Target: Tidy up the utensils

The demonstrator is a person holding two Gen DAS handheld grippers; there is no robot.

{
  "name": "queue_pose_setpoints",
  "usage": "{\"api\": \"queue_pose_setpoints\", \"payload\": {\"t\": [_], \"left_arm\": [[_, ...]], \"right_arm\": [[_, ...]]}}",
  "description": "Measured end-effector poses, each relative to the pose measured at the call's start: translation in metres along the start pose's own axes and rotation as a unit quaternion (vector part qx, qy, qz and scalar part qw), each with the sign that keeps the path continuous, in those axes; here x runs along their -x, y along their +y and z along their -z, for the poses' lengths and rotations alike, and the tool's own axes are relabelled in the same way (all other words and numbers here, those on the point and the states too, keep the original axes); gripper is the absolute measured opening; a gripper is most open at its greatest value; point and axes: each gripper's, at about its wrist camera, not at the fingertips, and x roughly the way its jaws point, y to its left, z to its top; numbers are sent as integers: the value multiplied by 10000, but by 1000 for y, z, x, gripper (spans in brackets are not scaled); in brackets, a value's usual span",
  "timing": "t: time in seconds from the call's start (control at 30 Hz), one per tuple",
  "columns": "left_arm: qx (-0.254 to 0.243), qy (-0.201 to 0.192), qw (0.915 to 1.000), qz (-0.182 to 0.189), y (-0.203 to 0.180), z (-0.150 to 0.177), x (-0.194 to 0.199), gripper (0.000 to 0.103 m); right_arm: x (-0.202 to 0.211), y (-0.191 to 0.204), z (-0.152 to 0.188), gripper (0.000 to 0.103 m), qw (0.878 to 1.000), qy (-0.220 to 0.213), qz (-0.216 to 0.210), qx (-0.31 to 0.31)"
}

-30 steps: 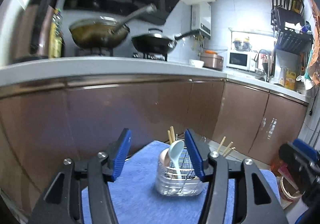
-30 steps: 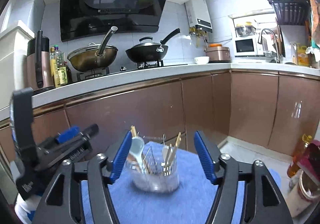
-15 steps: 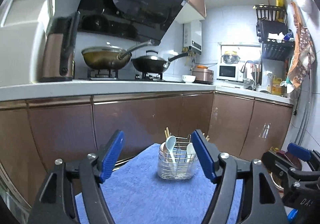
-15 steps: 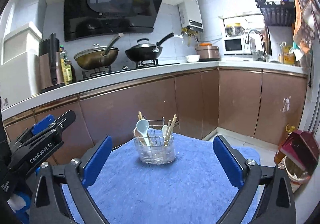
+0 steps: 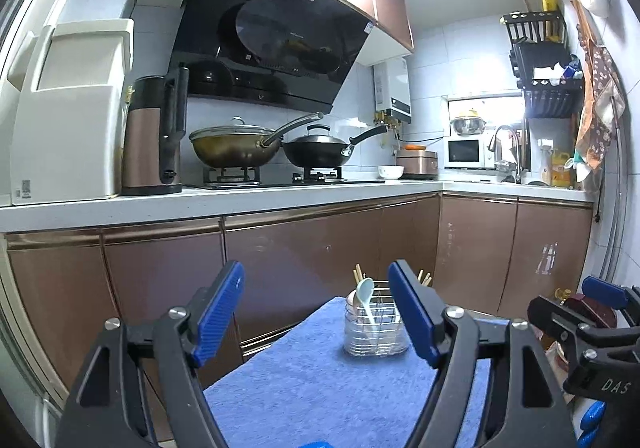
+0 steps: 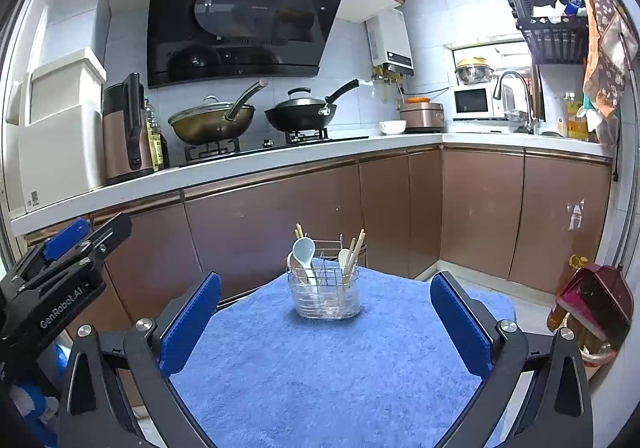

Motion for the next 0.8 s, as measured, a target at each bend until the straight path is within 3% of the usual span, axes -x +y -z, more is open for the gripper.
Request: {"api": "queue_pose_setpoints", "payload": {"t": [0.37,0.8], "left_arm": [[8,27,9998,-203,1,5,7,76],[17,-55,9997,-225,0,10,8,76]], "right_arm": [[14,5,1,103,9995,-165,223,177],[29,1,-4,103,9936,-502,871,516]]}}
